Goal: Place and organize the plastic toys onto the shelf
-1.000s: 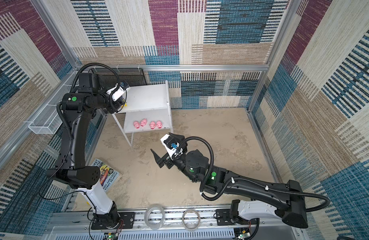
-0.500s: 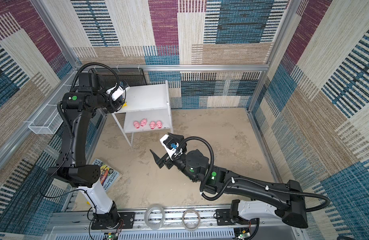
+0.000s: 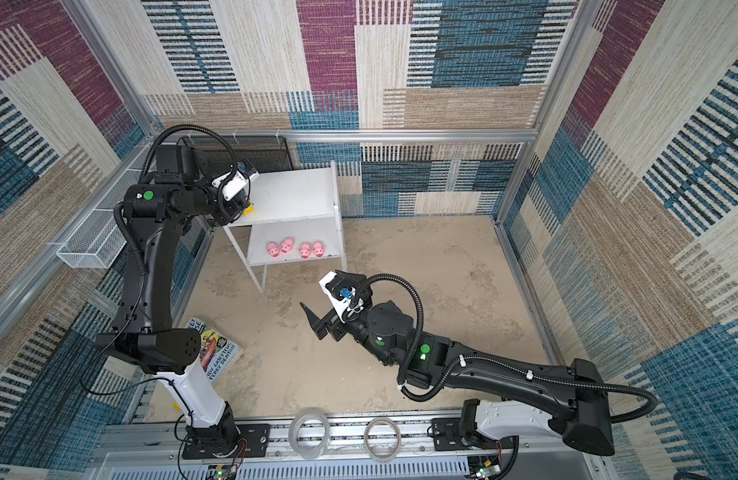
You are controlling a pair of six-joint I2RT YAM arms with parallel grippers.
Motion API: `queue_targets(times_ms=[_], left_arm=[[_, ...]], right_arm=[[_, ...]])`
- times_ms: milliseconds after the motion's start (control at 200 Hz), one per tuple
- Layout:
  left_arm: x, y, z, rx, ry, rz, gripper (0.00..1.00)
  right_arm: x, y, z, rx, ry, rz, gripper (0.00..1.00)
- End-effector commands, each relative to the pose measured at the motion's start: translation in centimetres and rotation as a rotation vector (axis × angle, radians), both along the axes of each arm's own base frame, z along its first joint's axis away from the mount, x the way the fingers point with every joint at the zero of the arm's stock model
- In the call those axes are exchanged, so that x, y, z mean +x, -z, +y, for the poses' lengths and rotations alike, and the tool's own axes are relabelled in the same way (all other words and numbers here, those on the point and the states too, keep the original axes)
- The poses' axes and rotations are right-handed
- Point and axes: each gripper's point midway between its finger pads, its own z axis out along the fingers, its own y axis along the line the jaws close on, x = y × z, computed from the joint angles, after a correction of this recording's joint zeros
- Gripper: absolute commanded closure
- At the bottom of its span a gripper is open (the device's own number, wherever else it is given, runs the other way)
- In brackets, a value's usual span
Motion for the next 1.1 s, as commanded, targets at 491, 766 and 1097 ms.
queue_targets(times_ms=[491,766,1097], left_arm=[[-0.5,-1.0,-0.4,-0.031,0.015,-0.022,0.04],[-1.1,-2.5,0.1,-0.036,-0.02,-0.068,0.02],[-4.4,-7.3,1.3,-0.182,-0.211,-0.21,0.02]], right_arm=[[0.4,1.9,1.0,-0.02,0.003,0.032,0.0],[0.4,3.0,0.7,-0.01,0.012,0.084,0.0],[1.2,7.3,-0.2,-0.102,0.102,0.236,0.0]])
